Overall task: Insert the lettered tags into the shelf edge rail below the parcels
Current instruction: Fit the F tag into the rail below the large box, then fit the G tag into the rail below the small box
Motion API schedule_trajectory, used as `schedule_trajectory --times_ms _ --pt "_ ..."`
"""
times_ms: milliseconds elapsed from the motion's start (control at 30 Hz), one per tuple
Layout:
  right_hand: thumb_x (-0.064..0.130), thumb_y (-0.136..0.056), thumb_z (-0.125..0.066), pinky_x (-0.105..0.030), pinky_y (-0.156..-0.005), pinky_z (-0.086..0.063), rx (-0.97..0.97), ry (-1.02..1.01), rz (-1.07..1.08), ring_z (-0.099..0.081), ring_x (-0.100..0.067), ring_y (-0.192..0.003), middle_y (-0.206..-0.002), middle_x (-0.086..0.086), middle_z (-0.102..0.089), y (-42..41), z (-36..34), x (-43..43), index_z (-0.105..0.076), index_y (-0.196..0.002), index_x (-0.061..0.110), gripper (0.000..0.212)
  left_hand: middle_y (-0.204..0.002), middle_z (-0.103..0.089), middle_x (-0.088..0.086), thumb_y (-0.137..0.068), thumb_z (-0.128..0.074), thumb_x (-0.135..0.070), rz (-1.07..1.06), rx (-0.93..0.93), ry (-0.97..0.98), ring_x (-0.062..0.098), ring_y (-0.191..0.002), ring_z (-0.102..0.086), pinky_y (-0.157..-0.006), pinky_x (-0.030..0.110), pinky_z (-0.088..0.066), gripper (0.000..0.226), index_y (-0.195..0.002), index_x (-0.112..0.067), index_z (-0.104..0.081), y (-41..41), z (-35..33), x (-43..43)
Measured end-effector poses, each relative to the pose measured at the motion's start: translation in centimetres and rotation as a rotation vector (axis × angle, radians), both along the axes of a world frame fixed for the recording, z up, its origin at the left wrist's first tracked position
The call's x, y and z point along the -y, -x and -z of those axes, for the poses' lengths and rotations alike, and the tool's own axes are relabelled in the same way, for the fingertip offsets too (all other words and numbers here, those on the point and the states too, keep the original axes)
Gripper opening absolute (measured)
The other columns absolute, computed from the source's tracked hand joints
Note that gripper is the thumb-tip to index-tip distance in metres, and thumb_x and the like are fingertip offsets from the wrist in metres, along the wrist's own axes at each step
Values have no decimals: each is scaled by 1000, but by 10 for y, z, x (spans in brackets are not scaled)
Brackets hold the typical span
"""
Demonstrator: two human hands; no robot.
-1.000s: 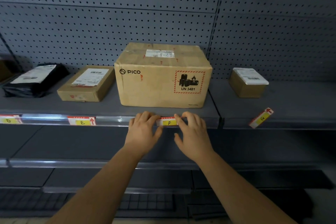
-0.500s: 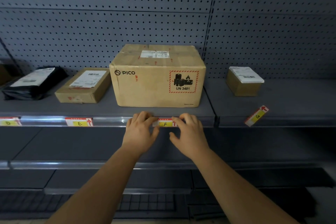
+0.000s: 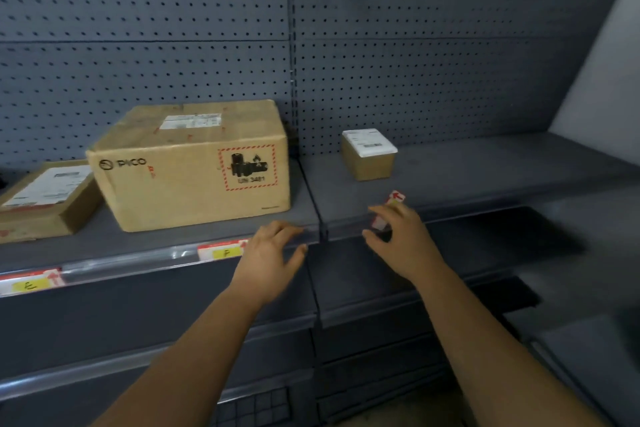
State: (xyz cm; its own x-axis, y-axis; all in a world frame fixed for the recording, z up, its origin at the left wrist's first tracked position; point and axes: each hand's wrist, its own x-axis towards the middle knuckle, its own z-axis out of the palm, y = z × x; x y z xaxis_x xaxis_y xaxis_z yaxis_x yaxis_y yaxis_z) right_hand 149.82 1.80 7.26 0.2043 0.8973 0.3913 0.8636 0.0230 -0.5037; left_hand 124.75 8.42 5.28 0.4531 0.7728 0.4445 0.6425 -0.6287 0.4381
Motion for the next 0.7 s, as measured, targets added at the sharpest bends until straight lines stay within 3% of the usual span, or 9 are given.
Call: schedule_trajectory --times_ms 233,467,700 --pt "38 -86 -66 -43 -96 -45 38 47 90 -48 -21 -116 -123 -1 -52 -56 -8 26 -56 -130 27 47 -116 -58 -2 -90 -57 -34 123 18 68 19 -109 -50 -96 39 -41 33 -120 -20 -60 -76 2 10" --pt "35 -88 -64 -41 -98 -44 128 98 42 -43 -20 -122 -128 -1 -48 -70 -13 11 -48 -136 29 52 -118 -58 2 -89 -58 -32 94 -8 76 21 -109 -48 -97 33 -40 36 -122 -18 -59 -111 2 6" --pt "25 -87 -62 -43 -104 -38 321 98 -1 -30 -24 -132 -145 -4 -33 -69 -14 -15 -30 -148 31 70 -117 -57 2 -87 -57 -32 28 -79 36 24 -106 -47 -91 41 -42 38 -124 -21 -57 -134 1 -3"
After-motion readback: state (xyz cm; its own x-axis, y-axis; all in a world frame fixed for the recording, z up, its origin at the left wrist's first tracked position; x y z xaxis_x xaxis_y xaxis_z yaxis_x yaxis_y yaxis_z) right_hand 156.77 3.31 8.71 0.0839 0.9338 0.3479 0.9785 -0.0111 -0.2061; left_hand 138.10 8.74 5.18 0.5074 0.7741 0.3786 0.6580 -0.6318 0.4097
